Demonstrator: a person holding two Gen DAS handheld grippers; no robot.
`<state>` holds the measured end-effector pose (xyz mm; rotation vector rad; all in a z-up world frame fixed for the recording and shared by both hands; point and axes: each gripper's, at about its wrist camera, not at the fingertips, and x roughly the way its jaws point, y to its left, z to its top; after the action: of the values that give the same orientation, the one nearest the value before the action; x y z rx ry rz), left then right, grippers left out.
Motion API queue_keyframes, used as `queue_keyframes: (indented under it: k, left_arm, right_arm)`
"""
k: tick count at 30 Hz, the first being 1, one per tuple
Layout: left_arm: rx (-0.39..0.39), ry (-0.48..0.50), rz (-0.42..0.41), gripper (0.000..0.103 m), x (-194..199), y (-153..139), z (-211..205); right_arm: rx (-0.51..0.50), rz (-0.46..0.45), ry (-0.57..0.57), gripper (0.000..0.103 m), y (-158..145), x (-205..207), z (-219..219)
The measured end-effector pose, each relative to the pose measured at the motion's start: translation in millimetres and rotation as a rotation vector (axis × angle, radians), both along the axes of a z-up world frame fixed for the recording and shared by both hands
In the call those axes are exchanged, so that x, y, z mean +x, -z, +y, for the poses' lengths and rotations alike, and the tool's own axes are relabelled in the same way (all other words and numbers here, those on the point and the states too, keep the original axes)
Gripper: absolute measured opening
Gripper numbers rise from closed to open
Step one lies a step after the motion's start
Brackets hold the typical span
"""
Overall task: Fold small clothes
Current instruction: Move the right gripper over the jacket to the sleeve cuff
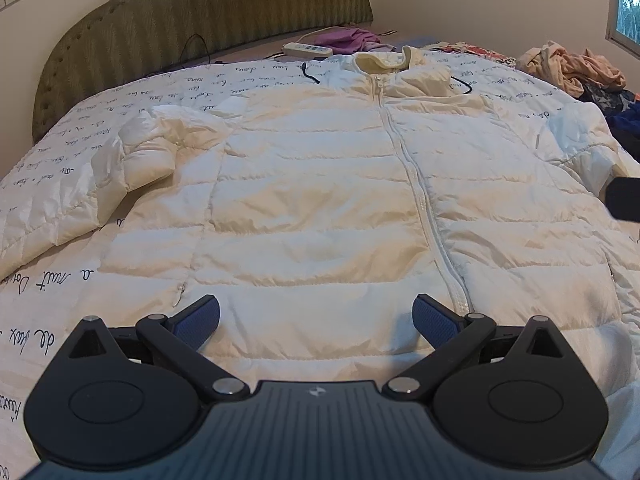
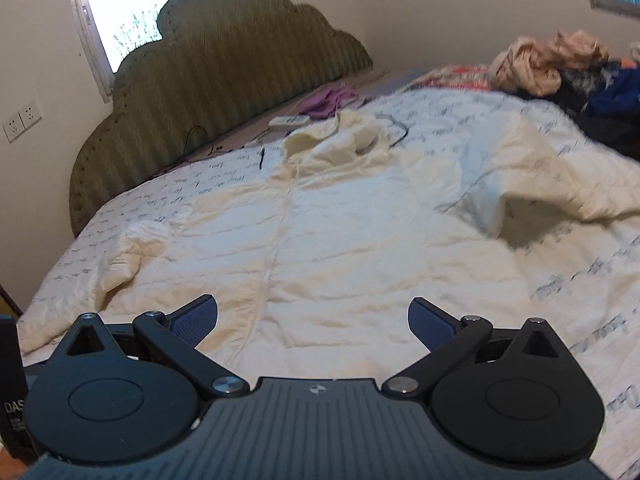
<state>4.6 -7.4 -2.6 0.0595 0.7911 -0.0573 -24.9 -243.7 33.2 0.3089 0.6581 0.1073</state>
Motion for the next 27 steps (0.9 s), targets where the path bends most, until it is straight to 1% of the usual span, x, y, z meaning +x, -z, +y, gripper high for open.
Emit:
queue_keyframes:
  k: [3, 5, 6, 7, 8, 9, 12, 14, 16, 19, 22, 25, 27]
  left_arm:
    - [0.01, 0.004, -0.011, 0.103, 2.0, -0.7, 0.6]
    - [0.009, 0.003, -0.016, 0.103, 5.1, -1.6, 0.5]
    - [0.004, 0.001, -0.02, 0.103, 6.8, -2.3, 0.1]
    - [-0.005, 0.002, -0.026, 0.103, 7.9, -3.0, -0.3]
    - [-0.017, 0.003, -0.031, 0.103, 8.7, -3.8, -0.7]
    - [-0.027, 0.006, -0.033, 0.103, 9.6, -4.5, -1.5]
    - [-0.043, 0.02, -0.027, 0.103, 11.3, -4.9, -5.7]
    - [-0.032, 0.053, -0.016, 0.103, 13.3, -4.5, -10.7]
    - [-0.016, 0.071, -0.023, 0.103, 13.8, -4.0, -15.3]
    - [0.005, 0.074, -0.033, 0.103, 15.3, -3.2, -20.7]
    - [-0.009, 0.071, -0.022, 0.103, 19.6, -2.4, -22.5]
    - [-0.007, 0.057, -0.015, 0.103, 22.8, -1.3, -24.4]
    - [-0.005, 0.053, -0.011, 0.103, 24.5, -0.6, -25.8]
  right_arm:
    - [0.211, 0.096, -0.041, 0.103, 1.9, 10.3, -5.8]
    - [0.327, 0.107, -0.047, 0.103, -6.0, 10.1, -10.6]
    - [0.355, 0.091, -0.048, 0.103, -10.7, 10.2, -12.8]
    - [0.357, 0.059, -0.049, 0.103, -15.5, 10.7, -12.0]
    - [0.326, 0.033, -0.047, 0.103, -18.9, 12.6, -10.2]
    - [0.274, 0.027, -0.03, 0.103, -19.5, 16.5, -8.0]
    - [0.145, 0.053, 0.001, 0.103, -3.7, 28.5, -2.4]
    - [0.106, 0.095, -0.01, 0.103, 13.2, 34.5, -6.0]
    - [0.112, 0.09, -0.015, 0.103, 23.9, 35.4, -14.1]
    - [0.147, 0.041, -0.012, 0.103, 27.3, 34.5, -29.6]
    - [0.159, 0.005, -0.031, 0.103, 25.6, 36.3, -41.7]
    - [0.152, -0.002, -0.033, 0.103, 26.9, 37.9, -51.9]
    - [0.156, -0.006, -0.013, 0.103, 29.8, 39.1, -60.9]
